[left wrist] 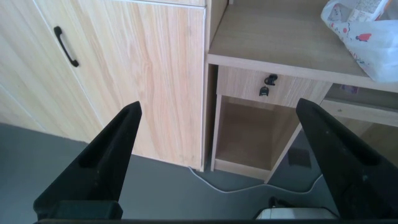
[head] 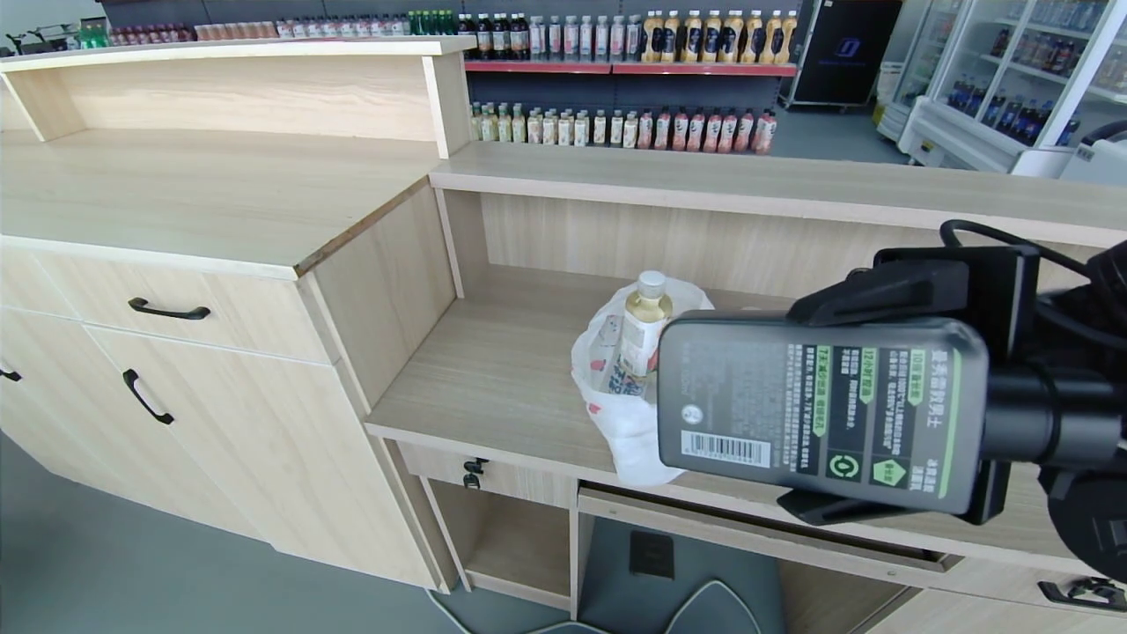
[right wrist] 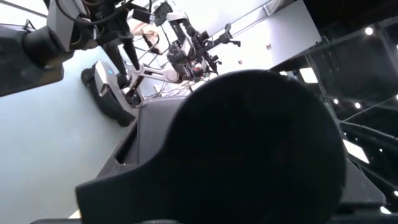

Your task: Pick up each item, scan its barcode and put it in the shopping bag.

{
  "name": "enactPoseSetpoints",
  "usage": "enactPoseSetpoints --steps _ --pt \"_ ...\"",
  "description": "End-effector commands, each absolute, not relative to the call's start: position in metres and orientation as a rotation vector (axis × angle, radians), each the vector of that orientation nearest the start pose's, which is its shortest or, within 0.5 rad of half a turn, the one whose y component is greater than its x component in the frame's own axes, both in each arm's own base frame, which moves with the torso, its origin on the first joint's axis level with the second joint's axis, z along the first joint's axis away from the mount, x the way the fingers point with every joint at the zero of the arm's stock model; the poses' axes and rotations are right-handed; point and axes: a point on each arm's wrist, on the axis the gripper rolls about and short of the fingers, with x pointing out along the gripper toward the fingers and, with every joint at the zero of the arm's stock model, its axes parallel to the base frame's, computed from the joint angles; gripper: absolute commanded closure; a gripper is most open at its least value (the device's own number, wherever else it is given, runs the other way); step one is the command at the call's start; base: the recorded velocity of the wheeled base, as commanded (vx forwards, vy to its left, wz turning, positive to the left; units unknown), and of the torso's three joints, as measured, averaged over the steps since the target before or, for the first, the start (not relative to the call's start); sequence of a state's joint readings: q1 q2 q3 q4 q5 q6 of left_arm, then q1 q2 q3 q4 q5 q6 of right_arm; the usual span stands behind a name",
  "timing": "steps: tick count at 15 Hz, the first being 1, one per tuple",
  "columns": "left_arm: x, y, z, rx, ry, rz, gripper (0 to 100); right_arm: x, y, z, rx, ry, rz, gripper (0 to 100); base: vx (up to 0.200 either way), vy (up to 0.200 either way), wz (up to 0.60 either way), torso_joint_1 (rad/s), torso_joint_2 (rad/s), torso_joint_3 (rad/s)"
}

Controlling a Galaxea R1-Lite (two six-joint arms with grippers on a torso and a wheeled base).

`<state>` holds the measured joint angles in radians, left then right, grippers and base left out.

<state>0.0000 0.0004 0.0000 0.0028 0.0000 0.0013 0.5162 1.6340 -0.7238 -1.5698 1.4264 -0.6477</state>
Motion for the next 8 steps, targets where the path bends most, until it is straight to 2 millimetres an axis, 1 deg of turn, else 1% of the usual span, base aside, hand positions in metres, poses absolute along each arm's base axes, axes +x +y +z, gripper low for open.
enactPoseSetpoints --steps 1,8 --pt "-0.023 0.0 0.075 0.002 0.003 0.0 0 0.204 0.142 0.26 -0.752 -1.296 1.592 100 0.0 0.0 0.0 0.0 0.0 0.0" --pt "-0.023 0.0 0.075 0.002 0.003 0.0 0 0.193 0.141 0.262 -0.747 -1.318 1.602 100 0.0 0.0 0.0 0.0 0.0 0.0"
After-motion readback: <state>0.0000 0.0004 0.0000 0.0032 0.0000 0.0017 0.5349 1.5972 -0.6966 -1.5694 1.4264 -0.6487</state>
